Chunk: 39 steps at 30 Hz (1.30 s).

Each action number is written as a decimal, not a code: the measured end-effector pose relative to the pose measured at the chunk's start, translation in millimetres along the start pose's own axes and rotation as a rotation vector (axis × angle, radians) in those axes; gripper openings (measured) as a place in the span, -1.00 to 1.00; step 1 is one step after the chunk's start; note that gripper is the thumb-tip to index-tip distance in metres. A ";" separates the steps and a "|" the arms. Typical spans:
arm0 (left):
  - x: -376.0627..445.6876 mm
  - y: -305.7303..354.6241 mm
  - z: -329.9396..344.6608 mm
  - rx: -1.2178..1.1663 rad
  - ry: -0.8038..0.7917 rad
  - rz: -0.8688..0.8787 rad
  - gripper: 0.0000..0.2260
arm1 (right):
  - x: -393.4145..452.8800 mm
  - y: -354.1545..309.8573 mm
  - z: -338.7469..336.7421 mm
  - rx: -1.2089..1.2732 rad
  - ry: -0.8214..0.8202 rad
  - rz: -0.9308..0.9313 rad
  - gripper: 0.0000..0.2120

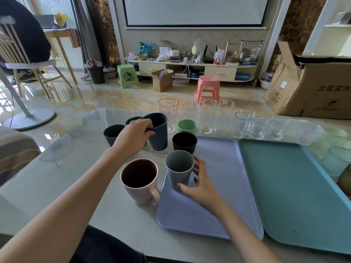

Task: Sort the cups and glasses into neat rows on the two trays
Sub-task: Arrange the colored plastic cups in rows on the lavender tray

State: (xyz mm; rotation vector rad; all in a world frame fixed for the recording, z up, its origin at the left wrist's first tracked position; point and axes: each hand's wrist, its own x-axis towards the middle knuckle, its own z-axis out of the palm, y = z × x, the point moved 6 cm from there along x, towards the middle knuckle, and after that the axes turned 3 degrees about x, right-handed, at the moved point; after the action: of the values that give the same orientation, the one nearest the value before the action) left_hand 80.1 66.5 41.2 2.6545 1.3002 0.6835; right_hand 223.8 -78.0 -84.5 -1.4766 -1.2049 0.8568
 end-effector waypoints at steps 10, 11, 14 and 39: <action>-26.5 57.6 -38.0 -0.147 0.076 0.213 -0.91 | 1.0 -79.4 -31.2 0.088 0.193 -0.227 -0.26; -29.2 64.5 -41.6 -0.161 0.079 0.232 -0.91 | 4.0 -86.1 -29.5 0.069 0.177 -0.228 -0.24; -38.1 81.4 -49.2 -0.212 0.088 0.298 -0.92 | 11.1 -98.7 -25.3 0.044 0.159 -0.237 -0.20; -51.4 69.5 45.2 0.202 -0.535 0.335 -0.85 | -78.5 -3.6 4.8 0.101 -0.088 0.051 -0.32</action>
State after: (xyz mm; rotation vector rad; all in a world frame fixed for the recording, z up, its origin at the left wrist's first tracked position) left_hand 122.8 -12.3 2.9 2.9447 0.8253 -0.1542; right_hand 198.7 -152.6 -87.4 -1.4055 -1.1749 1.0120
